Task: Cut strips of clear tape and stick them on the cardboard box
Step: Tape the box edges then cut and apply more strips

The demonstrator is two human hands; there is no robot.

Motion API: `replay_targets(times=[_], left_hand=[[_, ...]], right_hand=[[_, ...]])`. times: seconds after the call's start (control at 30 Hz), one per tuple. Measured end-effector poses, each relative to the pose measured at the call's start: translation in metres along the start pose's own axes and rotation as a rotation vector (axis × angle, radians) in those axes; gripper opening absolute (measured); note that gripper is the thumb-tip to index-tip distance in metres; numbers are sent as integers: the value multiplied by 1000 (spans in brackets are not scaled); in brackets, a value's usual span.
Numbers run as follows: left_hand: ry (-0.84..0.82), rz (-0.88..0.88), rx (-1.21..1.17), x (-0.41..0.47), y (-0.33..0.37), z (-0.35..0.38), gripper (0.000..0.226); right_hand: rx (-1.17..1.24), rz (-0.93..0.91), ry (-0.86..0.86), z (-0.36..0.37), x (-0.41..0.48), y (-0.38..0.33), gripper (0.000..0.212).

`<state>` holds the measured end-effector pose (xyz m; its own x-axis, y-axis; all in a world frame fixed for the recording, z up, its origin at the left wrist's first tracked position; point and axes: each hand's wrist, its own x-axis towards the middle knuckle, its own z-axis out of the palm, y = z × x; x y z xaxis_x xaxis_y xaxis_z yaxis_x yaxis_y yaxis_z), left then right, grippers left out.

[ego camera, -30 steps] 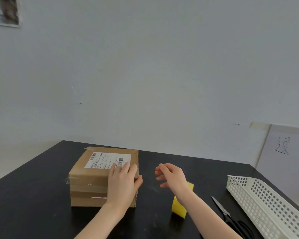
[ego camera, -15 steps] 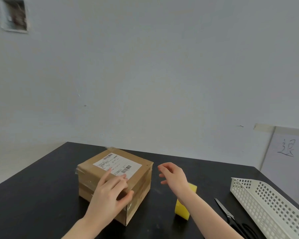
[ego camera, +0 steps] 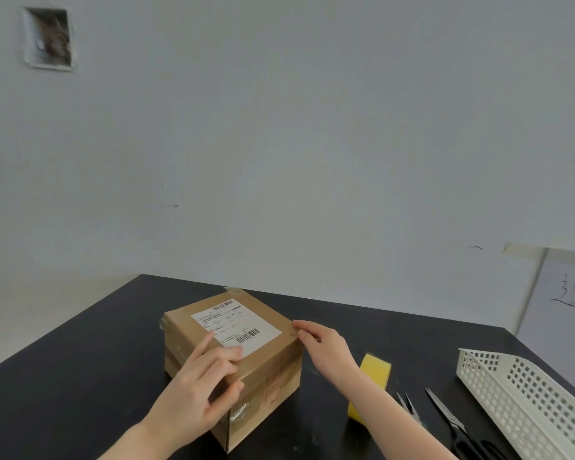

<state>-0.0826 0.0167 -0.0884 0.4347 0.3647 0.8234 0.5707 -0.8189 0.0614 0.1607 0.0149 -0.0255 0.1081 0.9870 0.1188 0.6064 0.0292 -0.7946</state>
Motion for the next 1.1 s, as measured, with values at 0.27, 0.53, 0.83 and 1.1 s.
replay_targets(times=[0.27, 0.53, 0.83, 1.1], left_hand=[[-63, -62, 72, -3, -28, -7, 32], [-124, -133, 192, -4, -51, -8, 36], [-150, -254, 216, 2, -53, -7, 35], [-282, -428, 139, 9, -53, -8, 33]], right_hand=[[-64, -42, 52, -3, -6, 10, 37], [-92, -78, 74, -2, -13, 14, 34], [-75, -115, 69, -4, -20, 15, 26], [-101, -177, 51, -5, -27, 14, 21]])
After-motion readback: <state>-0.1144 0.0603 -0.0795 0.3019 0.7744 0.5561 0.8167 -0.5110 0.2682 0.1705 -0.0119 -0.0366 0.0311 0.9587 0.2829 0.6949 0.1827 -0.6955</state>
